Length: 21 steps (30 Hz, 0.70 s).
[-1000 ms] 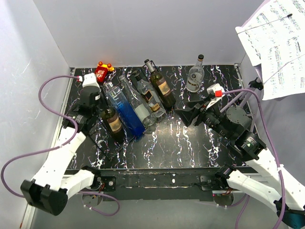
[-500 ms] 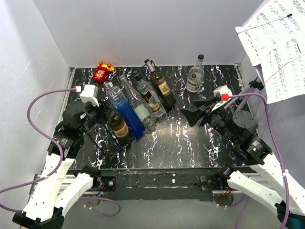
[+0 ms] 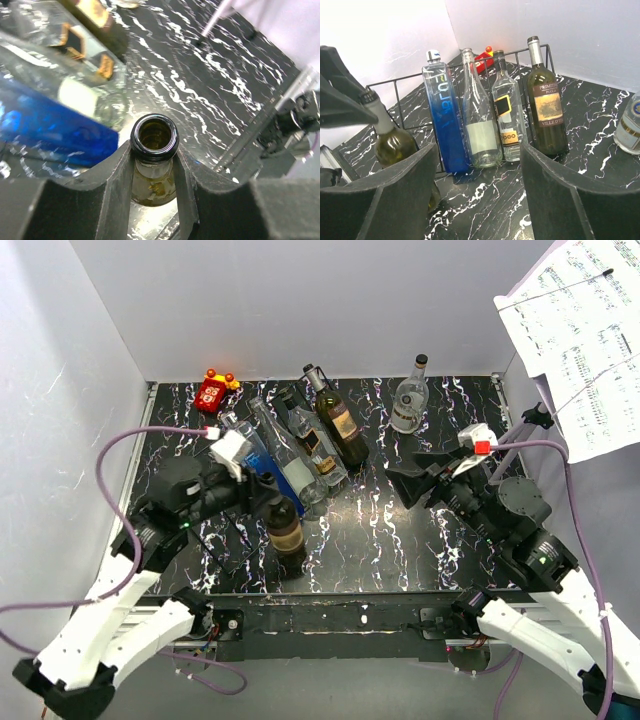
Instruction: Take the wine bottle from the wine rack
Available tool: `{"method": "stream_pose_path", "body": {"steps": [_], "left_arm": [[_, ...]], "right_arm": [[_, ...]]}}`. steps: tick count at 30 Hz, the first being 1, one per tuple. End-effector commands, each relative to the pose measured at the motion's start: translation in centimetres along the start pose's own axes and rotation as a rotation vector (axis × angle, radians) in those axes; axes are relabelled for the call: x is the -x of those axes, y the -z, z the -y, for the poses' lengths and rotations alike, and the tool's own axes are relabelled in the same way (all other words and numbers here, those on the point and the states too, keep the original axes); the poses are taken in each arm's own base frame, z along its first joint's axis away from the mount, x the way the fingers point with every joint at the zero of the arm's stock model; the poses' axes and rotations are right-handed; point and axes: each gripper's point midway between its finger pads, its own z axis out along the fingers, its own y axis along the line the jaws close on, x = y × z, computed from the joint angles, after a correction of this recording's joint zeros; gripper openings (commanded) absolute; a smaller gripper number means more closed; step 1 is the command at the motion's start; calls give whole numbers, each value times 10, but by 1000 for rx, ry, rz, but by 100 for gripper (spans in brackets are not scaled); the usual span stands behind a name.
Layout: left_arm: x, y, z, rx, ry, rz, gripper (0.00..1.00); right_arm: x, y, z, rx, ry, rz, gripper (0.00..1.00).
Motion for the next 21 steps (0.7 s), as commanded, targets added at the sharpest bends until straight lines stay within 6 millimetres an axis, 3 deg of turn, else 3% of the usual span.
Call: {"method": "stream_pose_path", "body": {"steps": [1, 5, 10, 17, 21], "left_arm": [[42, -23, 42, -122, -92, 141, 0], [47, -63, 63, -185, -110, 124, 0], [51, -91, 81, -229, -161, 145, 0], [38, -104, 101, -293, -220, 115, 0], [34, -101, 104, -307, -207, 114, 0]], "right_arm": [[10, 5, 3, -23, -3, 35, 74], [7, 10, 12, -70, -1, 26, 74], [6, 17, 12, -64, 5, 48, 75], [-8, 17, 7, -24, 20, 10, 76], [-14, 17, -23, 147, 22, -26, 77]]}}
